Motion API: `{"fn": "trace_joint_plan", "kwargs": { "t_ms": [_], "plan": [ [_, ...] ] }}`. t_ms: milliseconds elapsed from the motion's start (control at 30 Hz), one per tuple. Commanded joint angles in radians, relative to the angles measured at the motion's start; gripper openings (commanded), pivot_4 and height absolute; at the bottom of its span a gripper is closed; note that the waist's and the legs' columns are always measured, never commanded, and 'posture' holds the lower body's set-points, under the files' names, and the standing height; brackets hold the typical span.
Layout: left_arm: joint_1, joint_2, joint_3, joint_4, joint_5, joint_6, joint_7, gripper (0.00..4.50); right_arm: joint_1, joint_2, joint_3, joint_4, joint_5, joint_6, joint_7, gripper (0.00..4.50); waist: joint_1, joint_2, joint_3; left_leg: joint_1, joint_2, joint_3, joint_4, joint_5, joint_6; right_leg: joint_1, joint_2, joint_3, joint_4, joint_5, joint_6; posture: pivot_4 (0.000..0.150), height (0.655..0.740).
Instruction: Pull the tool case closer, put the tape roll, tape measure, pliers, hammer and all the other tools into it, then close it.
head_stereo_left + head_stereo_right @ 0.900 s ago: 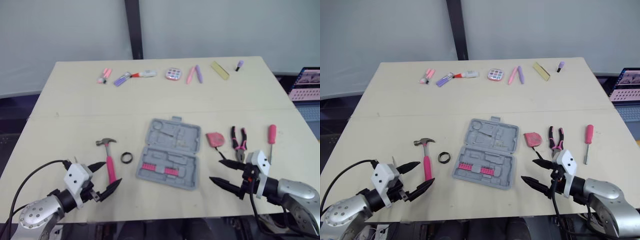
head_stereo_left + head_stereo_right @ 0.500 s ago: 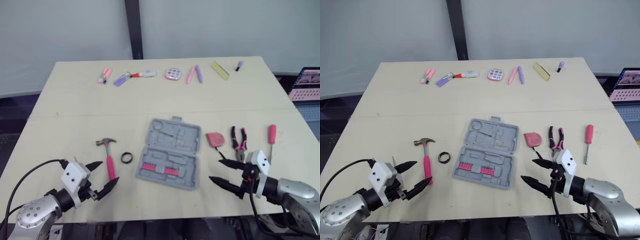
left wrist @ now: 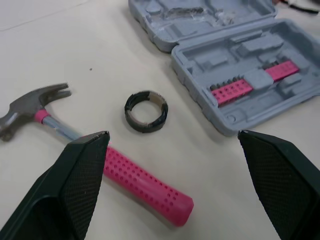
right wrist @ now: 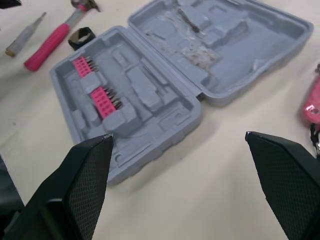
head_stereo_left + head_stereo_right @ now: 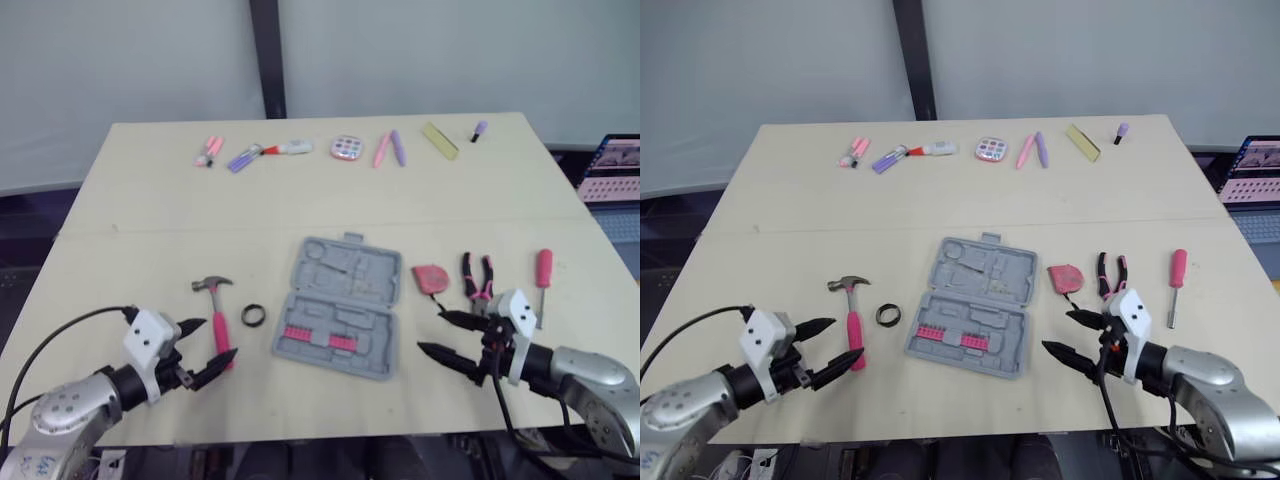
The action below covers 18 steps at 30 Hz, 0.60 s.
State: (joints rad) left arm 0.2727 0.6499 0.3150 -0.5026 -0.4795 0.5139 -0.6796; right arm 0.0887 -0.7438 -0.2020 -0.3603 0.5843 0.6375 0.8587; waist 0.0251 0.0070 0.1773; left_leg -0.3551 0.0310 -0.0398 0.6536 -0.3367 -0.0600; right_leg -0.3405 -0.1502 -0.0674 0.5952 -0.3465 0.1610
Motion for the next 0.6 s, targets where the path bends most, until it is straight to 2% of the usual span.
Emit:
{"fn": "trace_joint_plan", "kwargs": {
  "t_ms": [33, 67, 100, 167, 233, 333, 433, 600],
  "plan": [
    [-0.098, 0.026, 0.019, -0.003, -0.058, 0.041, -0.007, 4.42, -0.053, -0.024, -0.010, -0.024, 0.031, 0.110, -0.053, 4.45, 0.000, 0.000, 0.000, 0.000, 0.000, 0.000, 0.000, 0.000, 0.000, 0.000, 0.000, 0.000, 0.000, 0.000, 0.000, 0.150, 0.7400],
    [-0.135, 0.040, 0.009, 0.004, -0.061, 0.058, -0.009, 3.92, -0.063, -0.020, -0.014, -0.025, 0.034, 0.116, -0.060, 4.50, -0.001, 0.000, 0.000, 0.000, 0.000, 0.000, 0.000, 0.000, 0.000, 0.000, 0.000, 0.000, 0.000, 0.000, 0.000, 0.150, 0.7400],
    [-0.172, 0.055, -0.006, 0.015, -0.060, 0.076, -0.013, 3.69, -0.068, -0.019, -0.016, -0.027, 0.033, 0.119, -0.063, 4.50, 0.000, 0.000, 0.000, 0.000, 0.000, 0.000, -0.001, 0.000, 0.000, 0.000, 0.000, 0.000, 0.001, 0.000, 0.000, 0.150, 0.7400],
    [-0.219, 0.077, -0.030, 0.037, -0.052, 0.102, -0.021, 2.67, -0.070, -0.018, -0.015, -0.030, 0.028, 0.121, -0.065, 3.94, 0.001, 0.000, 0.000, -0.001, 0.000, 0.000, -0.001, 0.000, 0.000, -0.001, 0.000, 0.000, 0.003, 0.000, 0.000, 0.150, 0.7400],
    [-0.279, 0.093, -0.074, 0.082, -0.033, 0.105, -0.042, 1.64, -0.070, -0.013, -0.013, -0.031, 0.032, 0.121, -0.062, 3.15, -0.001, 0.000, 0.000, -0.001, 0.000, 0.001, -0.001, 0.000, 0.000, -0.001, 0.000, 0.000, 0.003, 0.000, 0.000, 0.150, 0.7400],
    [-0.353, 0.105, -0.143, 0.155, 0.010, 0.082, -0.071, 0.06, -0.079, -0.001, -0.002, -0.027, 0.025, 0.116, -0.068, 1.61, -0.002, 0.000, 0.000, 0.000, 0.000, 0.001, -0.001, 0.001, 0.000, -0.002, 0.000, 0.000, 0.004, 0.000, 0.000, 0.150, 0.7400],
    [-0.461, 0.107, -0.236, 0.270, 0.046, 0.087, -0.119, 0.00, -0.111, 0.019, 0.040, -0.005, -0.025, 0.099, -0.097, 0.07, -0.002, 0.000, 0.000, 0.000, 0.000, 0.001, -0.001, 0.001, -0.001, -0.003, 0.001, 0.001, 0.005, 0.000, 0.000, 0.150, 0.7400],
    [-0.614, 0.081, -0.362, 0.447, 0.143, 0.016, -0.167, 0.00, -0.170, 0.037, 0.115, 0.061, -0.119, 0.081, -0.154, 0.02, -0.003, -0.001, 0.001, -0.001, 0.000, 0.002, -0.002, 0.001, -0.001, -0.003, 0.001, 0.001, 0.005, 0.000, 0.000, 0.150, 0.7400]
  ]
}}
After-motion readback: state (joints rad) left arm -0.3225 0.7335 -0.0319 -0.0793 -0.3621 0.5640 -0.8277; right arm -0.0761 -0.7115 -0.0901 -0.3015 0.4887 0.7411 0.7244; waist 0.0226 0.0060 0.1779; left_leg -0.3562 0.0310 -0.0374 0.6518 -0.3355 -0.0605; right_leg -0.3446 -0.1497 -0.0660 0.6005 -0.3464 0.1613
